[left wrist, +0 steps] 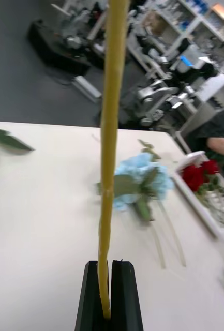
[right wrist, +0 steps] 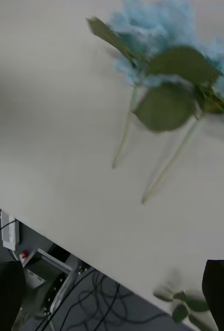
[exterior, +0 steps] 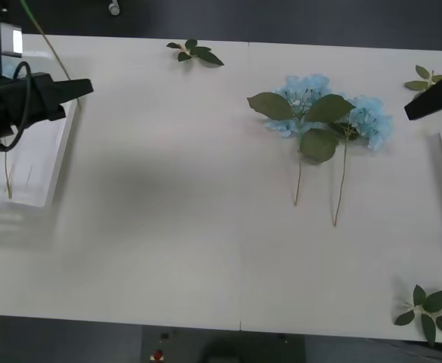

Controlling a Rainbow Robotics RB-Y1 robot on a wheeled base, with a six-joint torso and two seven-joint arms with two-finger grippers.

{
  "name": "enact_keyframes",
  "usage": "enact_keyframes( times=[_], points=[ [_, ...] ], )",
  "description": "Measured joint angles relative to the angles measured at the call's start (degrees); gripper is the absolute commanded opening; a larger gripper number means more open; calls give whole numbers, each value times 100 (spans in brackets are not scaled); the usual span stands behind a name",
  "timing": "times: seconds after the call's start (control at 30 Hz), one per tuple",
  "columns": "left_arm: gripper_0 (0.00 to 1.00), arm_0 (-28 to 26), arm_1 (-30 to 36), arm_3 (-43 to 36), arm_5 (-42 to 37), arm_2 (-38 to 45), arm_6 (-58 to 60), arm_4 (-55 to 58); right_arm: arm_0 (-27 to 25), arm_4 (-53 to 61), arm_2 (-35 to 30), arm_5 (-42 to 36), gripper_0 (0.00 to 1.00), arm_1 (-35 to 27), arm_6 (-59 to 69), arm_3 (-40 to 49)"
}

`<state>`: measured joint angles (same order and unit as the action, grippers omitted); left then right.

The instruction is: Put the red flowers into the right box and the blue flowers into the left box

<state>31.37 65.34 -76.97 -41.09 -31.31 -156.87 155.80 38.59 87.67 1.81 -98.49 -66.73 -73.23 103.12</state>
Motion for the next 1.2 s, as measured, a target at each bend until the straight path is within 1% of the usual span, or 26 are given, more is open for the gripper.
enact_keyframes(
  times=[0.13, 0.27, 0.37, 0.43, 0.6, 0.67, 0.7, 0.77, 0.83, 0.97, 1.1, 1.2],
  points=[
    [0, 0, 353, 686, -2, 2, 0, 0, -18, -526, 422, -220, 100, 16, 0, -880],
    [0, 0, 576, 1363, -3, 2, 0, -292, -18, -1162, 631, -50, 100, 330, 0, -1630],
    [0, 0, 656, 1762, -3, 1, 0, -601, -21, -1594, 736, 450, 100, 642, 0, -1968],
    [0, 0, 693, 1999, -3, 1, 0, -869, -21, -1854, 944, 915, 100, 771, 0, -2105],
    [0, 0, 852, 2266, -7, -1, 124, -2050, -18, -2292, 2012, 2155, 100, 890, 0, -2394],
    [0, 0, 937, 2253, -24, -5, 826, -2512, -18, -2465, 2420, 2620, 100, 976, 0, -2588],
    [0, 0, 971, 2245, -65, -9, 1385, -2733, -18, -2556, 2571, 2798, 100, 1049, 0, -2714],
    [0, 0, 1017, 2240, -176, -26, 2471, -3075, -18, -2654, 2715, 2994, 100, 1250, 0, -3001],
    [0, 1, 1025, 2239, -273, -33, 2962, -3344, -19, -2683, 2701, 3211, 100, 1484, 0, -3277],
    [0, 9, 1025, 2204, -323, -67, 3388, -3958, -20, -2699, 2541, 3805, 100, 1911, 0, -3627],
    [0, 177, 1025, 2203, -319, -389, 4880, -4420, -19, -2818, 2488, 4091, 100, 2179, 0, -3808],
    [0, 338, 1022, 2202, -322, -613, 5309, -4760, -19, -2894, 2519, 4140, 100, 2278, 0, -3868]
  ],
)
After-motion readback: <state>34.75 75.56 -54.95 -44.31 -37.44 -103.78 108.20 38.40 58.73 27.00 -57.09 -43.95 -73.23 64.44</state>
